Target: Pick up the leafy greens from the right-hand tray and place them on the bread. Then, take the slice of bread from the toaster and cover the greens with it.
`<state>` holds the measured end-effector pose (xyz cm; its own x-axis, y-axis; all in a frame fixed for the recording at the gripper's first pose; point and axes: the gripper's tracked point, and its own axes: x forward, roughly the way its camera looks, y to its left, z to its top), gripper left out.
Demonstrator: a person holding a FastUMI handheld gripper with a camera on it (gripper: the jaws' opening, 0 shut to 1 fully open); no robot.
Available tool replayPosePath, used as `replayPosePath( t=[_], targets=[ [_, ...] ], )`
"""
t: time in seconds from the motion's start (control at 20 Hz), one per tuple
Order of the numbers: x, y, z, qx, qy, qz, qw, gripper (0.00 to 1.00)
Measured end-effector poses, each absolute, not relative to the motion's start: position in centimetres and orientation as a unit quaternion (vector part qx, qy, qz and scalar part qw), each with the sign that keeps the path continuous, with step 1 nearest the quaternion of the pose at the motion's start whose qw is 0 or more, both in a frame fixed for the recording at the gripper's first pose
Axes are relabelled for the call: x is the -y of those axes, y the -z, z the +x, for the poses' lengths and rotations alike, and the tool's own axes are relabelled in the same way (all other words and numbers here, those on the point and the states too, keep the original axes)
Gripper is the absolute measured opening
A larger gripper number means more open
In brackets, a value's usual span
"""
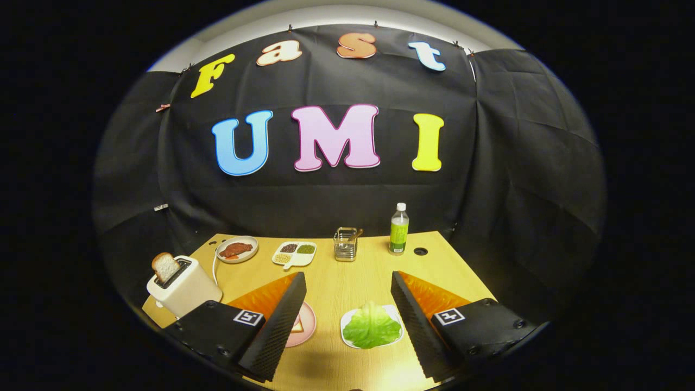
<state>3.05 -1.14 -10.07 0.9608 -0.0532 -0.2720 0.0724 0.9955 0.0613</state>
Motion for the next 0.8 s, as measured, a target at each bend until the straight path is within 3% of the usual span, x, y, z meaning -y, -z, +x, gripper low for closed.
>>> replayPosePath(
  t=[0.8],
  targets=[
    [4.1,28.6,7.5,-0.345,0.037,0.028,0.938,0.97]
  ],
)
